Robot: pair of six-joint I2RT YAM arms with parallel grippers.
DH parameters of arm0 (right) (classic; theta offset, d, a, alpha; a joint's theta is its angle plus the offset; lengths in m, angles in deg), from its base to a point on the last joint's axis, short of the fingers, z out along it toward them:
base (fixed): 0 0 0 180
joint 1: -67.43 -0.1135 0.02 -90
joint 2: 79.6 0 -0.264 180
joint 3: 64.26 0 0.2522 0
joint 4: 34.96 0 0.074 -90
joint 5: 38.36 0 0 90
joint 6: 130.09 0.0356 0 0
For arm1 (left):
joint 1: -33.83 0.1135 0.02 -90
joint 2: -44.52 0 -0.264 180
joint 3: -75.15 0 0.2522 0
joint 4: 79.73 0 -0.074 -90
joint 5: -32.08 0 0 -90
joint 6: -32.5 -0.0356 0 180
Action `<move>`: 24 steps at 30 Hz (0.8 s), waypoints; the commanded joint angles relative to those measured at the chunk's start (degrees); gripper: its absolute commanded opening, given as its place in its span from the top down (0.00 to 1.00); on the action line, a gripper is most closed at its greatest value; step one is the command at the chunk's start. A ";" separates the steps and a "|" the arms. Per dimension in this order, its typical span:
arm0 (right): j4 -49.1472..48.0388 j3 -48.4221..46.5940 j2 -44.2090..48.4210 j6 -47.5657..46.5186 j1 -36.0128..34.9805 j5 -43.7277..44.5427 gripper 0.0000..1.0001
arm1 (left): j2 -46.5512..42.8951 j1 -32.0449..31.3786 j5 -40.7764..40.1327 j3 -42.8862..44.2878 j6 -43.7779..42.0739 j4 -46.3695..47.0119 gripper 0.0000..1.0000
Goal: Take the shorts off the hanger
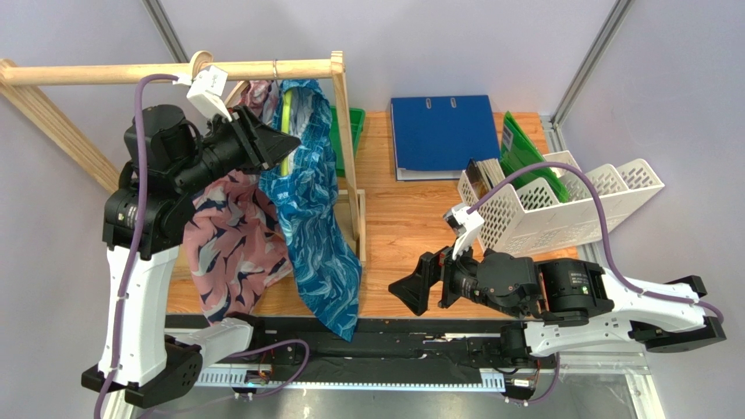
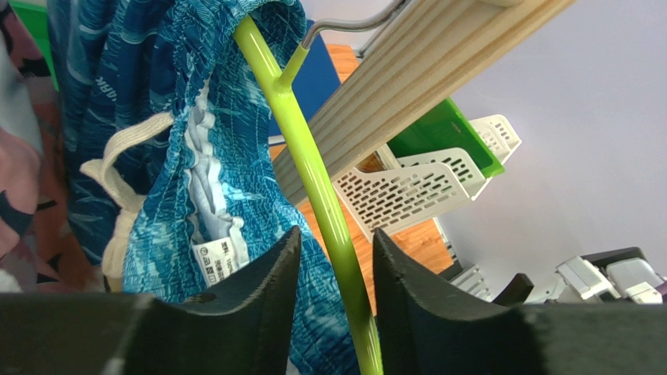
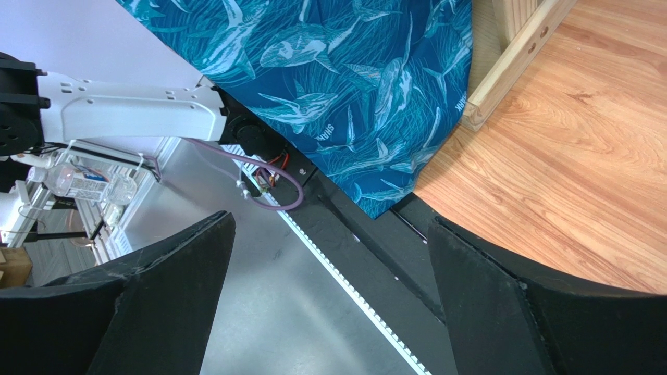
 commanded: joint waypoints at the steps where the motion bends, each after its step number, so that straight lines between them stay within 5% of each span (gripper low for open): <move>1: -1.74 0.32 0.43 1.13 -0.41 2.45 0.00 | -0.29 -0.05 2.38 -0.68 1.92 5.07 0.60; 5: -1.56 0.41 0.35 1.13 -0.42 2.45 0.00 | -0.29 -0.05 2.38 -1.73 2.45 5.77 0.66; 15: -0.86 1.29 1.92 1.83 -0.42 3.24 0.00 | -1.08 -0.05 3.70 -3.41 6.05 10.07 0.99; 24: -0.42 1.99 2.89 2.18 -0.33 3.68 0.00 | -3.10 -0.05 0.19 -1.21 7.20 10.00 1.00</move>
